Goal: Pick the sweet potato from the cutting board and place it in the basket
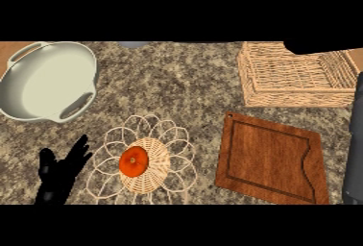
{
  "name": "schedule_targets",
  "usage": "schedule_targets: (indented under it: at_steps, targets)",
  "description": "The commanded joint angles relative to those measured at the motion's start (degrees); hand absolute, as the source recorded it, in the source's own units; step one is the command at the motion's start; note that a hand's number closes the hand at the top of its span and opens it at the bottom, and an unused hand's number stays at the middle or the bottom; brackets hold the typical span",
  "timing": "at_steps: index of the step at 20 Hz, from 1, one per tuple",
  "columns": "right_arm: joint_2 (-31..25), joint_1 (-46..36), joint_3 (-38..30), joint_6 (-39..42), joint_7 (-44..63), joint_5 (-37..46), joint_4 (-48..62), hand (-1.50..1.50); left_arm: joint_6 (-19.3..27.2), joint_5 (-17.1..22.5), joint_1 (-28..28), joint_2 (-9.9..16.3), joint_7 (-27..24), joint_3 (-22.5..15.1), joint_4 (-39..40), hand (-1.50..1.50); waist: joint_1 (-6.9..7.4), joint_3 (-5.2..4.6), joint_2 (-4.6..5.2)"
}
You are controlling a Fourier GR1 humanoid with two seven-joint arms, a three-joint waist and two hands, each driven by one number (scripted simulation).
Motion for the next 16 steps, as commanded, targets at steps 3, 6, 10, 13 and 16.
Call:
schedule_targets:
  at_steps: [3, 6, 10, 13, 16]
  targets:
    - [-5.52, -1.51, -4.89, -1.6, -8.91, -1.36, 12.94, 1.5, -0.73, -1.2, -2.25, -0.75, -1.19, -0.12, 6.15, 0.0, 0.11, -0.39, 0.51]
    - [-6.51, -1.36, -5.16, -2.34, -13.88, -1.96, 19.14, 1.5, -0.79, -1.29, 0.09, -0.6, -1.02, 0.05, 4.42, 0.0, 0.35, -0.37, 0.48]
    - [-8.43, -3.93, -6.74, -3.25, -18.02, -3.05, 25.72, 1.5, -1.23, -0.72, 1.21, -0.49, 2.42, -0.08, 0.67, 0.0, 0.49, -0.35, 0.4]
    - [-6.23, -2.72, -7.84, -9.05, -23.08, -3.13, 31.54, 1.5, 0.12, -1.52, -3.68, -0.57, 4.32, 0.86, 4.13, 0.0, 0.29, -0.35, 0.54]
    - [-4.84, -3.11, -10.36, -12.42, -25.83, -5.15, 37.54, 1.5, 2.54, -4.49, 0.06, -4.23, 3.54, -3.48, -0.86, 0.0, 0.76, -0.32, 0.53]
